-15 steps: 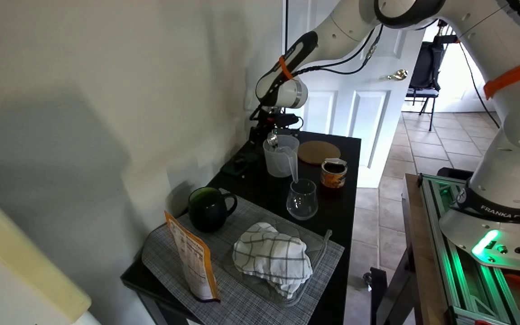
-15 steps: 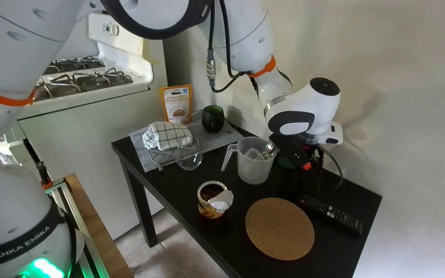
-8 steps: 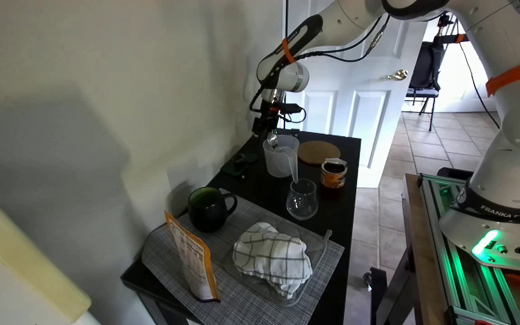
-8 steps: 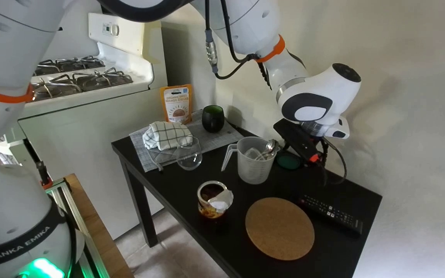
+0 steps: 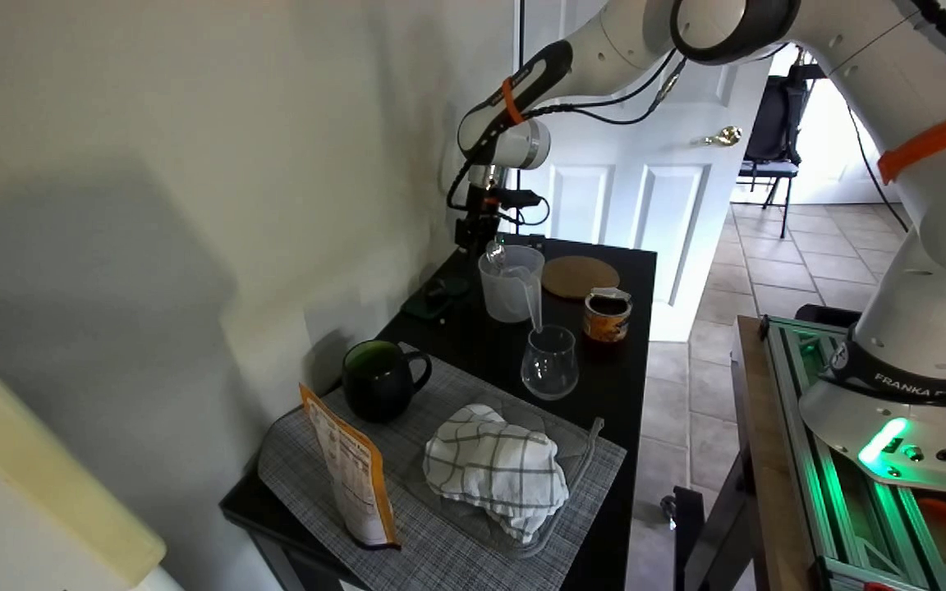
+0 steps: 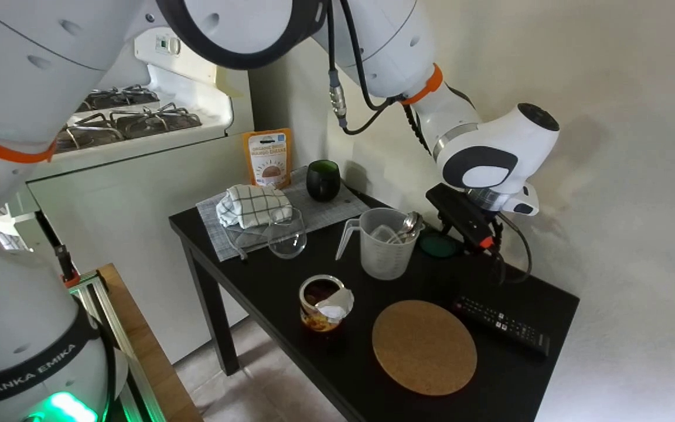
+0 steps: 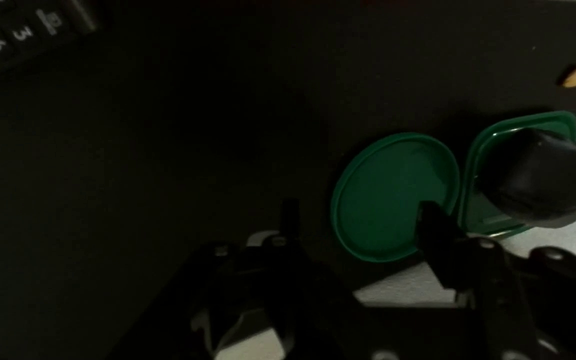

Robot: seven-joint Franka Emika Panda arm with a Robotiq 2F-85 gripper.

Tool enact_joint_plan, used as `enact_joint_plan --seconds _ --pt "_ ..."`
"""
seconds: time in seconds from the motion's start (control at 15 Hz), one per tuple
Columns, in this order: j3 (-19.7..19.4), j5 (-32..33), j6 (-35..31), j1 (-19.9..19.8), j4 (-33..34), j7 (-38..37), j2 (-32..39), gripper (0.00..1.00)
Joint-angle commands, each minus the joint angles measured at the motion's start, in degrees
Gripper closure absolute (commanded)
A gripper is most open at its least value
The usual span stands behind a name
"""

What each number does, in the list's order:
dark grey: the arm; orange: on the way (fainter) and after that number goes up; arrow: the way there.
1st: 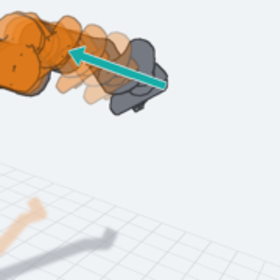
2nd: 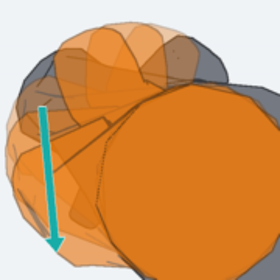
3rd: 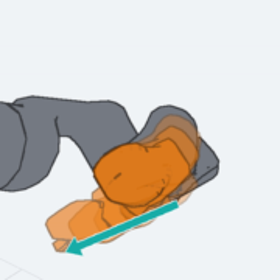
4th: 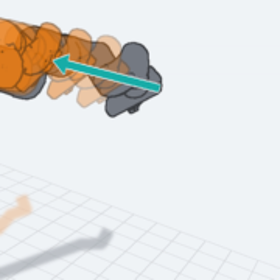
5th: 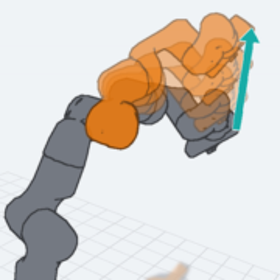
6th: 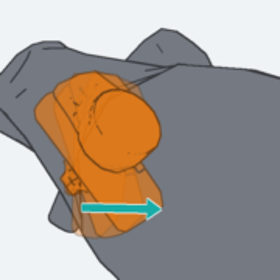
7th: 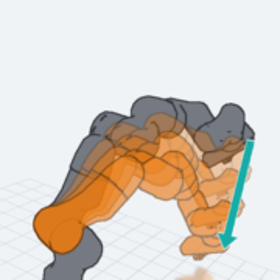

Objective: Place the green lid in the measuring cup

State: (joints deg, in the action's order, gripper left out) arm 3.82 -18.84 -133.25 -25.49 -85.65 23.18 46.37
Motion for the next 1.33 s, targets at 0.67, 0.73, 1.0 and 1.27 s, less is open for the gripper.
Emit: enact_joint_plan --seconds 0.67,0.73,1.0,1.27 --pt "-1.5 1.2 6.2 1.8 15.2 -6.6 11.8 0.75" --pt "-1.5 1.3 6.8 1.8 15.8 -6.8 12.1 0.87" --pt "-2.2 1.7 8.8 2.0 17.3 -7.9 12.9 1.0" --pt "-2.7 3.2 9.4 2.6 15.0 -7.3 10.5 1.0"
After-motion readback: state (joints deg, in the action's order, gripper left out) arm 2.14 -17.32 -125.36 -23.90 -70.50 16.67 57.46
